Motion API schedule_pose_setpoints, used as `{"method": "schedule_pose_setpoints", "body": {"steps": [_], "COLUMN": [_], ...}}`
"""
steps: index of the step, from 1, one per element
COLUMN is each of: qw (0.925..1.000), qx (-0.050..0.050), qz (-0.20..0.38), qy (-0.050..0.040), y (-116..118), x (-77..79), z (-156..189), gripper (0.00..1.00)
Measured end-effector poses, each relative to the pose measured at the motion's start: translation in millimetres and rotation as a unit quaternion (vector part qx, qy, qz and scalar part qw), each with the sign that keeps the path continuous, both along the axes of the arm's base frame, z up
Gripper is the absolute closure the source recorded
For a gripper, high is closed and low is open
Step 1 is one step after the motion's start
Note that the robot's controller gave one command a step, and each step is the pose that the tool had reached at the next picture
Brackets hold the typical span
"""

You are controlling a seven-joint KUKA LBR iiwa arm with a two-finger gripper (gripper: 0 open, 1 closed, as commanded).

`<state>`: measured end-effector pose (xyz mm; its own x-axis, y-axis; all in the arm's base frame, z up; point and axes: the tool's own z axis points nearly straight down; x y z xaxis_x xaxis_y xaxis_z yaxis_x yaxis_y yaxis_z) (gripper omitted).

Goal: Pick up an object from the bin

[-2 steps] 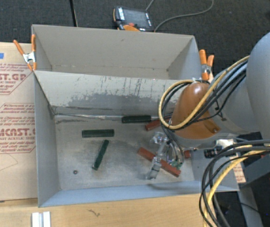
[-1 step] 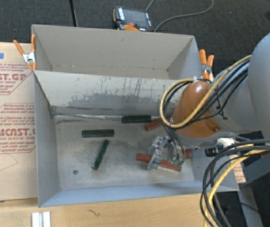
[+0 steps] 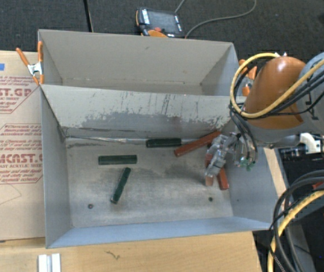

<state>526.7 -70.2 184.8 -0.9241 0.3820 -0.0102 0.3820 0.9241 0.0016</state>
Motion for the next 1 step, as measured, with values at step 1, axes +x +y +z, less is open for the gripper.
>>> {"method": "schedule_pose_setpoints", "body": {"steps": [1], "qw": [0.9998], "qx": [0.001], "qz": [0.021], "qy": [-0.001], "y": [24.1], "x": [32.4], "z": [83.0], "gripper": [1.0]}}
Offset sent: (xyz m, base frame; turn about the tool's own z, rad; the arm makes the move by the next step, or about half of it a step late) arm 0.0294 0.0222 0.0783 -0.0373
